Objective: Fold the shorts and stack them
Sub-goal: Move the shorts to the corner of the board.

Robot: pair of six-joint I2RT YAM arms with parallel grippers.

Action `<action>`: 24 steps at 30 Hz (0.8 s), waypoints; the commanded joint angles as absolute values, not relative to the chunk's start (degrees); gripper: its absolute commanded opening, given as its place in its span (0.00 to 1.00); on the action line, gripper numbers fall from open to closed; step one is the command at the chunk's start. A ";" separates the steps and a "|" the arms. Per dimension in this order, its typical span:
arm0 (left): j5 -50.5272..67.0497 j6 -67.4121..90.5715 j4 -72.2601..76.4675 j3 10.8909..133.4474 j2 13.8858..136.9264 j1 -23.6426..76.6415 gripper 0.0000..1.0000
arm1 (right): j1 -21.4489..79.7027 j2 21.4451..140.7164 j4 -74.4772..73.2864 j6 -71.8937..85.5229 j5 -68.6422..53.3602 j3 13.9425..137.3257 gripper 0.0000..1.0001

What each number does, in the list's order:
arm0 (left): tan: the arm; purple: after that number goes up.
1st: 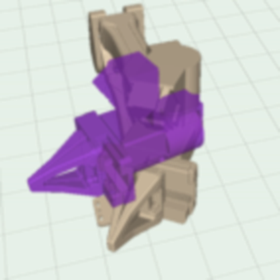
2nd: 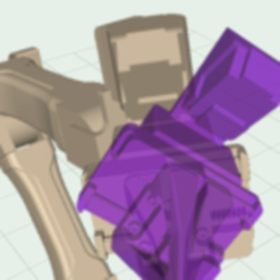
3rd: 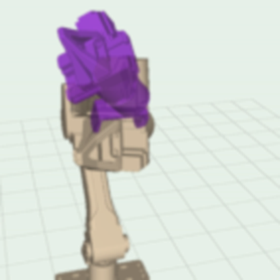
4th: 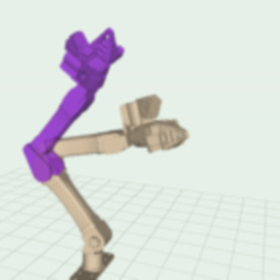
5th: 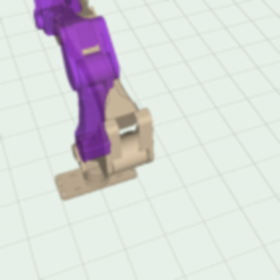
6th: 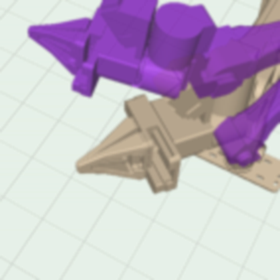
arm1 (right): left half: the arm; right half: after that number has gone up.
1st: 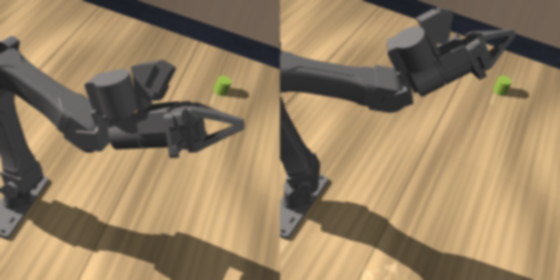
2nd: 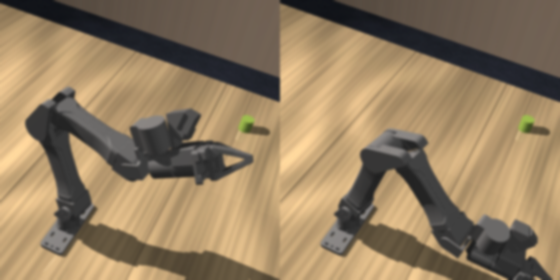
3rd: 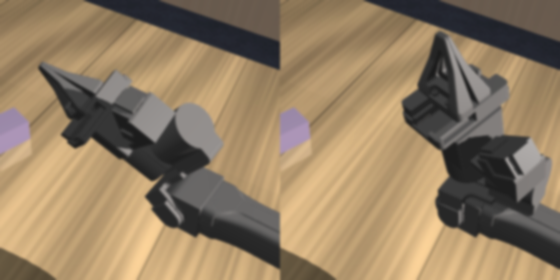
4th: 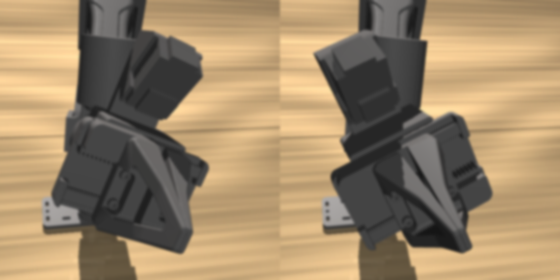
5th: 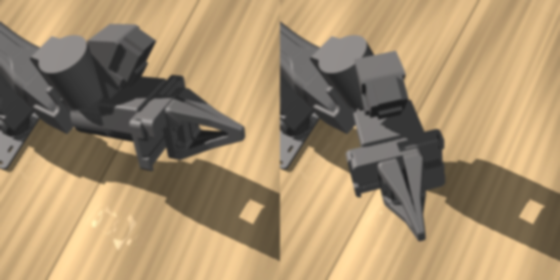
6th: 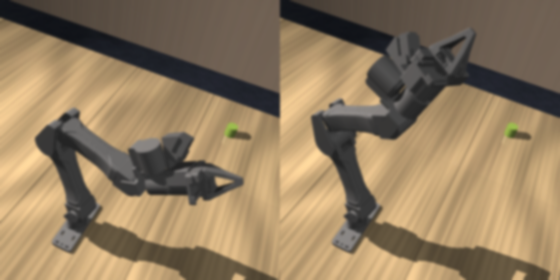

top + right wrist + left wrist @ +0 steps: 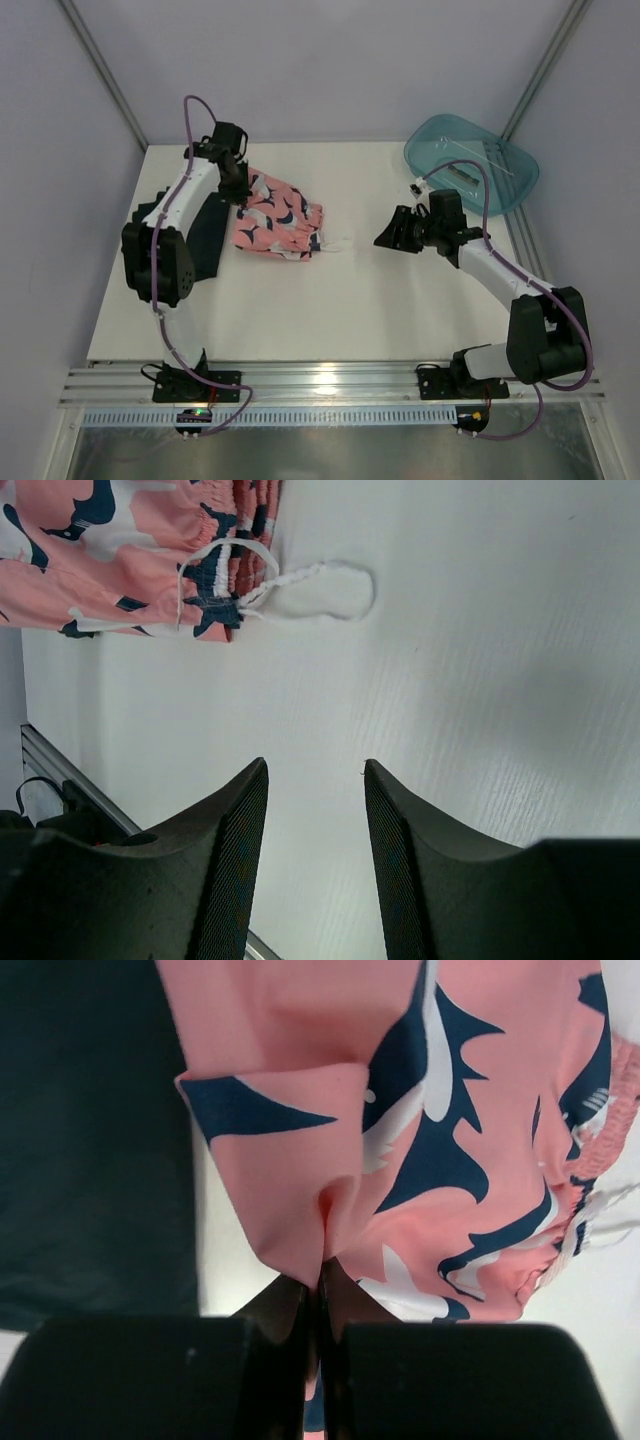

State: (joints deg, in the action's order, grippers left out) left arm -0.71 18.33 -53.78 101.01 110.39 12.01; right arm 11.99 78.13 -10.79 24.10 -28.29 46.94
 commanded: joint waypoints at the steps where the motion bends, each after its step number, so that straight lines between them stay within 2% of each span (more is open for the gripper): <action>1: -9.22 13.28 -64.84 106.33 109.68 11.69 0.00 | 12.04 77.25 -10.64 22.94 -29.18 47.99 0.48; 11: -13.61 9.50 -70.75 107.65 106.70 6.77 0.00 | 12.13 75.85 -11.16 23.73 -30.14 49.04 0.48; 16: -31.17 6.86 -75.41 120.05 111.44 6.24 0.00 | 12.30 75.85 -13.26 23.56 -31.73 52.46 0.48; 20: -38.66 6.60 -73.13 118.22 112.32 2.65 0.00 | 12.30 74.45 -13.02 23.72 -31.64 50.54 0.48; 24: -45.52 5.10 -62.78 111.03 113.64 -0.60 0.00 | 12.30 75.67 -12.03 24.17 -33.40 50.09 0.48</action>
State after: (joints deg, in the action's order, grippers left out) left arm -35.42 7.14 -69.34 115.07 111.90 2.52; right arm 12.05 76.36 -13.04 24.08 -31.35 49.82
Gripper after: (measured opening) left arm 0.008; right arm 0.476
